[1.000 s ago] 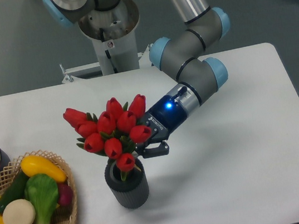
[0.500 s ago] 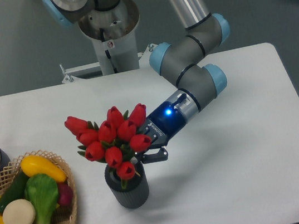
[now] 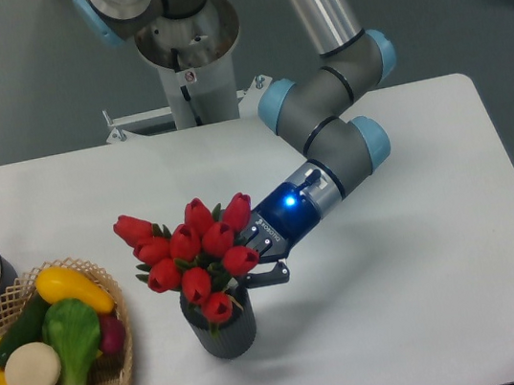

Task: Insert the flowers into the vase
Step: 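Lower the tulip stems down into the grey vase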

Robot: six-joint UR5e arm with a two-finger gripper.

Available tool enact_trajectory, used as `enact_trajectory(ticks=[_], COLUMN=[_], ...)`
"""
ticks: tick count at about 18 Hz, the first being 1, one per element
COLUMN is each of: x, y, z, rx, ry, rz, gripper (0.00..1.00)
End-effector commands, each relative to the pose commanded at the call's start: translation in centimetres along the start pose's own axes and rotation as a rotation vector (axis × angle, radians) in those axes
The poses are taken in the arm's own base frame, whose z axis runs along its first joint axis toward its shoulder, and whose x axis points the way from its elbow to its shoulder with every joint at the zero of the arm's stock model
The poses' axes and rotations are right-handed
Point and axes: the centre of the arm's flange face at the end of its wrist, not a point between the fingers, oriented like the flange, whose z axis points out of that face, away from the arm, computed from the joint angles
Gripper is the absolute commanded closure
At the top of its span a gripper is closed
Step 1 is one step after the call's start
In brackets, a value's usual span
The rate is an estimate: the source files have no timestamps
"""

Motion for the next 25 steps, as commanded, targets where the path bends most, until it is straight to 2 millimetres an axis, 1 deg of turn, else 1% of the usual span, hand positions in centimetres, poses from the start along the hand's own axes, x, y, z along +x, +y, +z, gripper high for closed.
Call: enact_trajectory(ticks=[7, 10, 17, 18, 24, 25], x=[0.05, 0.18, 0.01, 0.01, 0.09, 0.13], y=[0.31, 0.74, 0.82, 0.82, 0.94, 0.99], z=[0.01, 0.55, 0.56, 0.56, 0.56, 0.56], rx=[0.000, -0.002, -0.001, -0.001, -0.001, -0.001], ry=[0.000, 0.010, 0.010, 0.010, 0.010, 0.010], rz=[-0.006, -0.012, -0.009, -0.009, -0.012, -0.013], gripper=[0.80, 0.80, 0.79, 0.78, 0.77, 0.75])
